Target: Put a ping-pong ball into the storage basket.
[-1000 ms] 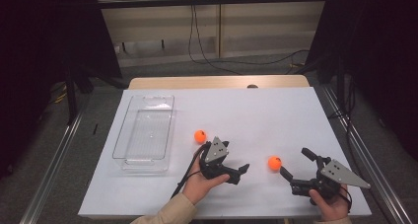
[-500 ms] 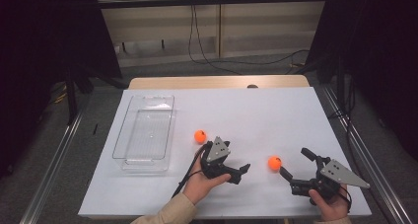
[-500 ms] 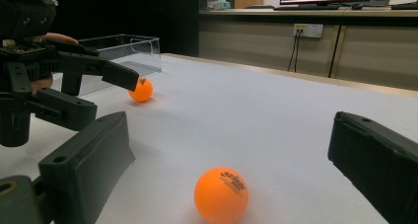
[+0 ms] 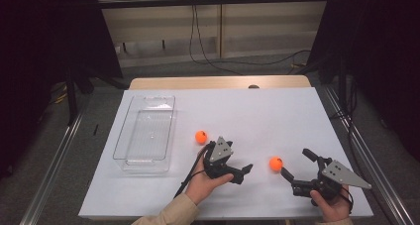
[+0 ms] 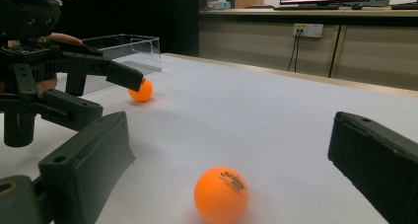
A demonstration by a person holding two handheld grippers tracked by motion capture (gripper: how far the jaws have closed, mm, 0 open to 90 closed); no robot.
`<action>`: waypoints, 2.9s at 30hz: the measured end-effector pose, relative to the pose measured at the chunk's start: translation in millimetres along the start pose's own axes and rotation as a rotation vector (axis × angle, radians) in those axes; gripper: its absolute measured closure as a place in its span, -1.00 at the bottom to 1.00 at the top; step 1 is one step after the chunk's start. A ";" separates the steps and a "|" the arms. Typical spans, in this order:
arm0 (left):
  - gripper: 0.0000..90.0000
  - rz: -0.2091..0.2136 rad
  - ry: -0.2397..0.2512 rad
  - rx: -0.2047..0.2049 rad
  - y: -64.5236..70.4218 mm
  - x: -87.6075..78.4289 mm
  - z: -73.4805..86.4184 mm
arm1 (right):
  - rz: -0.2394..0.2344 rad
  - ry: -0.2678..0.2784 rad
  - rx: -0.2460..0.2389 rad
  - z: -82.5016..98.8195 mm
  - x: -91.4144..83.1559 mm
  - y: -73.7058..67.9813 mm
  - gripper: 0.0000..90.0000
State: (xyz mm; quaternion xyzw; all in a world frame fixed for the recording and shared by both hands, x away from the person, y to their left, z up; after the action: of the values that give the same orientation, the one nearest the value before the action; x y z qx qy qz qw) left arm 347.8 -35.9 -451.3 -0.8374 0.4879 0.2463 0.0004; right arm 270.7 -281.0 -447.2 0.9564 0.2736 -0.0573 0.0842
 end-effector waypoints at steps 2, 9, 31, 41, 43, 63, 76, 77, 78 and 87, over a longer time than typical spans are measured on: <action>-0.93 0.000 -0.003 0.002 0.9 0.8 -0.8 | 0.001 0.000 0.000 0.0 -0.1 0.0 -0.95; -0.93 0.005 -0.011 -0.001 2.1 3.1 -0.8 | 0.002 0.000 0.001 0.1 -0.2 0.3 -0.95; -0.93 0.030 -0.032 0.000 7.2 12.8 -1.1 | 0.002 -0.002 -0.002 0.3 0.7 0.0 -0.95; -0.93 0.040 -0.042 -0.002 9.0 16.7 -0.8 | 0.006 -0.002 0.005 0.5 0.3 0.6 -0.95; -0.93 0.036 -0.044 0.000 9.0 17.0 -0.7 | 0.004 -0.004 -0.001 0.8 0.2 0.7 -0.95; -0.93 0.044 -0.063 0.007 12.7 22.5 -0.5 | 0.006 -0.011 0.000 1.5 0.6 1.2 -0.95; -0.93 0.050 -0.063 0.012 15.6 27.2 -2.1 | 0.008 -0.011 -0.001 1.5 0.2 1.9 -0.96; -0.93 0.050 -0.063 0.010 15.7 27.7 -2.1 | 0.008 -0.010 -0.001 1.4 0.1 1.9 -0.96; -0.93 0.051 -0.062 0.011 15.6 28.3 -2.0 | 0.008 -0.009 -0.001 1.2 0.0 1.8 -0.96; -0.93 0.055 -0.065 0.018 17.6 31.1 -2.6 | 0.009 -0.007 -0.002 0.6 -0.6 1.4 -0.96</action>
State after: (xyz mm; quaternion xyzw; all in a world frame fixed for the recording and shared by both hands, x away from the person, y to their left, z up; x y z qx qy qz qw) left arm 347.0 -71.2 -457.7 -0.8151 0.5128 0.2690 0.0173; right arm 270.9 -282.6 -447.5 0.9573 0.2692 -0.0599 0.0865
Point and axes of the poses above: each handheld gripper's, and its own axes: x roughly forward along the jaws, z roughly out of its underside, y roughly to its right, the point moved 4 cm from there along x, roughly forward along the jaws, and after that the axes turned 11 degrees about -x, right-handed, at the moved point
